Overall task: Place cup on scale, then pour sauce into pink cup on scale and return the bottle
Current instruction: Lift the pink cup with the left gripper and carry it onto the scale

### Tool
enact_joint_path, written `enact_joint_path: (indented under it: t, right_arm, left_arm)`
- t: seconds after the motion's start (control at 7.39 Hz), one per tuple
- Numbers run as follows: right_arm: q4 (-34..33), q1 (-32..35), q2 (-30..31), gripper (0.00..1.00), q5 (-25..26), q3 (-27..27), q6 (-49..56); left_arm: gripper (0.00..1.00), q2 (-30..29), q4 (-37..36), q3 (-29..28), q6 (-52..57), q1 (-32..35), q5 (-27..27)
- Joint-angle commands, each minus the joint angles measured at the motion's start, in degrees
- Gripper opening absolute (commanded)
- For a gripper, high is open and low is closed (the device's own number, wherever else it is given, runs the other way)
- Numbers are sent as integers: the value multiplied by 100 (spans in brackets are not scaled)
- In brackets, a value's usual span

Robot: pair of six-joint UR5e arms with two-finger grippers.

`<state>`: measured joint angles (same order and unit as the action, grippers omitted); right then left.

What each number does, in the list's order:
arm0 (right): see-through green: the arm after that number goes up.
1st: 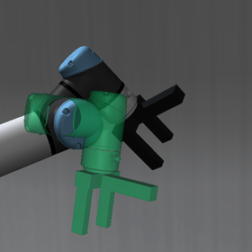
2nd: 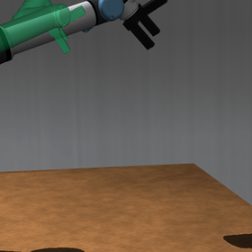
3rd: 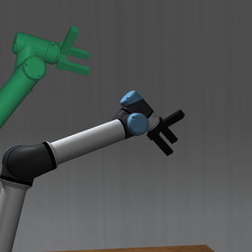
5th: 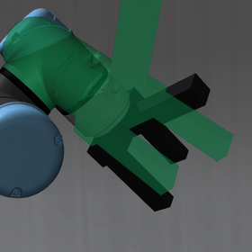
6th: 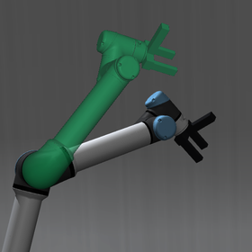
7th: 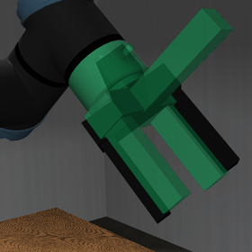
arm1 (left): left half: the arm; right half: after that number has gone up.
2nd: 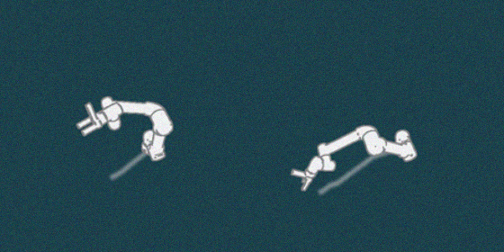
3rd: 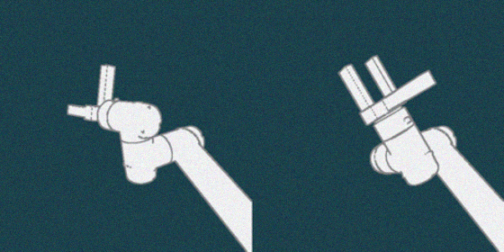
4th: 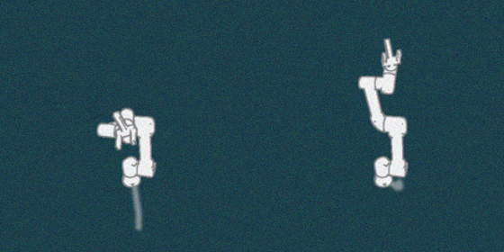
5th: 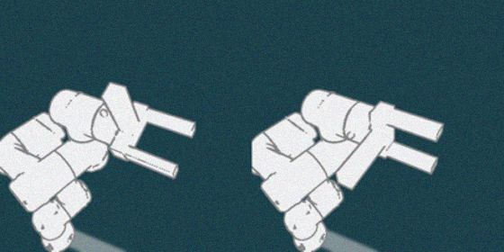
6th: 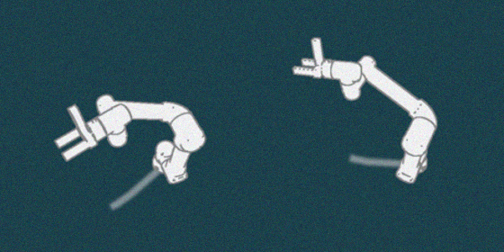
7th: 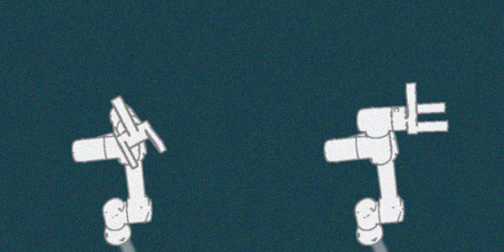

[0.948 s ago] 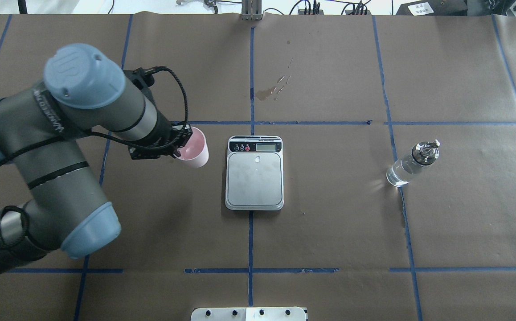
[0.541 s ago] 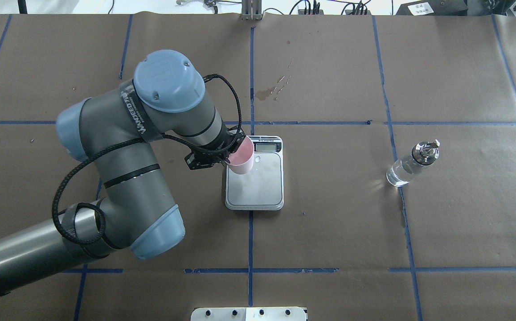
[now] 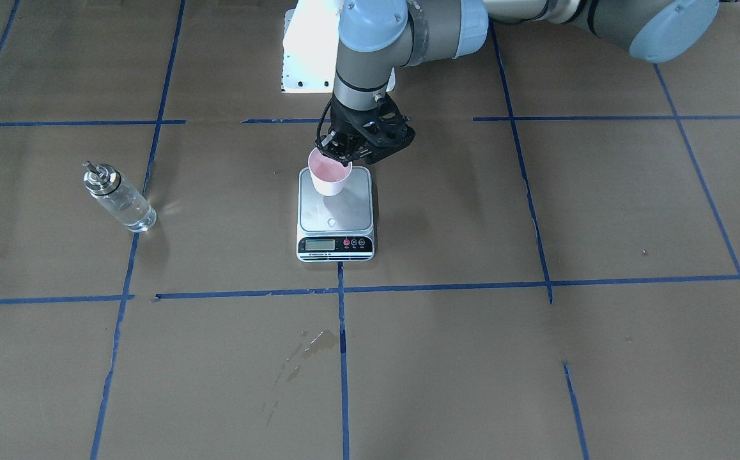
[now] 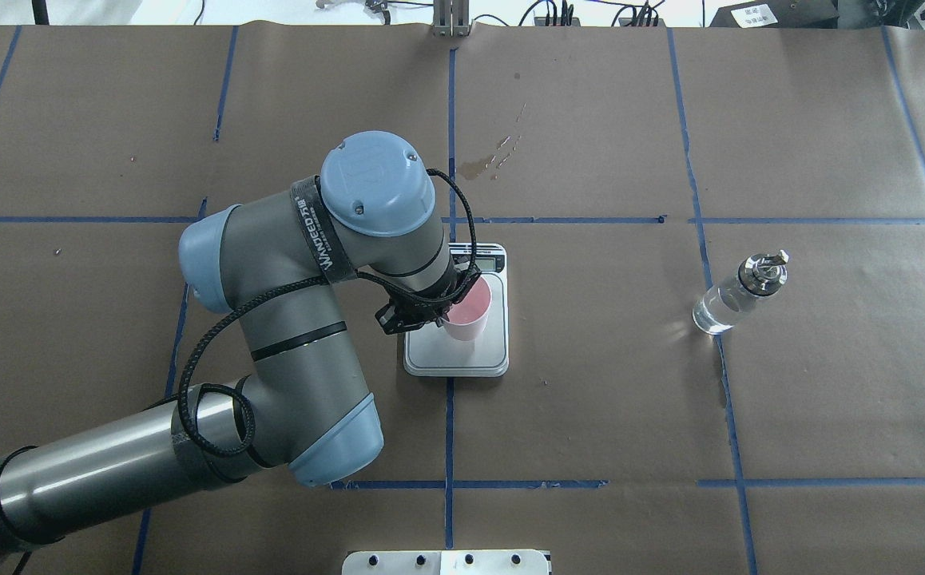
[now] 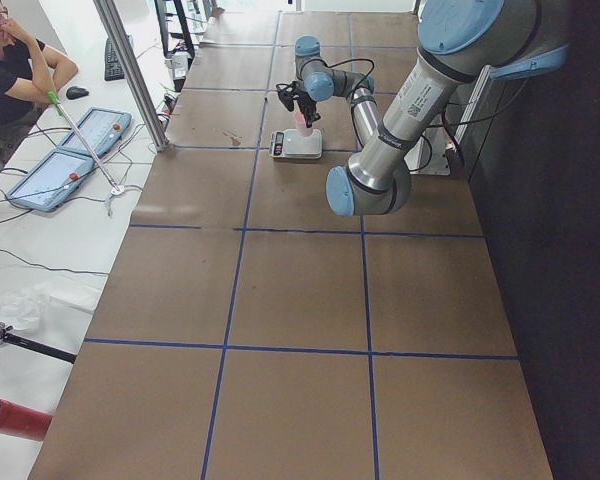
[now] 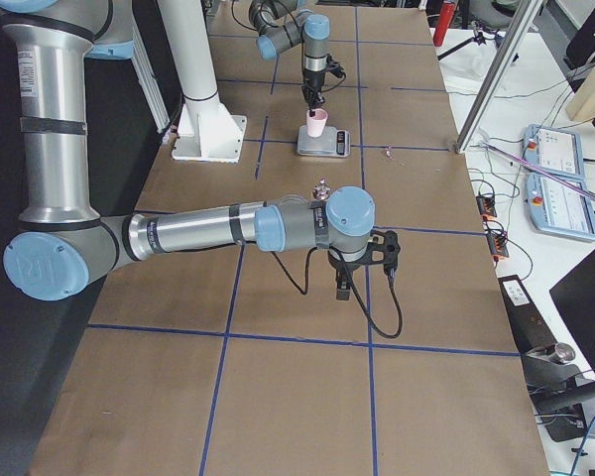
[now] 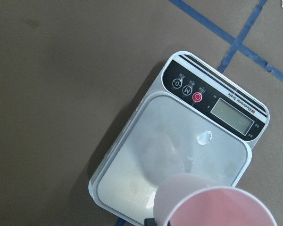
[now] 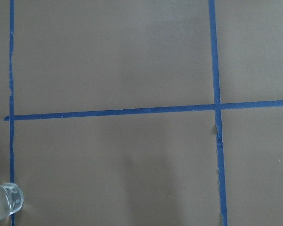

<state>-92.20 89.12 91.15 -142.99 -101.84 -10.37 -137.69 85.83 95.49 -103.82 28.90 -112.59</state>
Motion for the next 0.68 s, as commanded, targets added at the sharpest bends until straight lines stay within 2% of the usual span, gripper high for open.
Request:
enact_joint_path:
  t: [0.0,0.27,0.41,0.54]
  right_arm:
    - [9,0,8,100,0,-3,0]
    - [9,0,-1,100,0,-3,0]
    - [9,0,-1,100,8,-3,9]
    - [9,0,-1,100,8,-11,9]
  left_arm:
    - [0,22,4,-91,2,-7,1]
    - [0,49,134,-127,29,-7,1]
    - [11,58,214,-153,46,2,1]
    - [44,75,284,-171,38,-7,1]
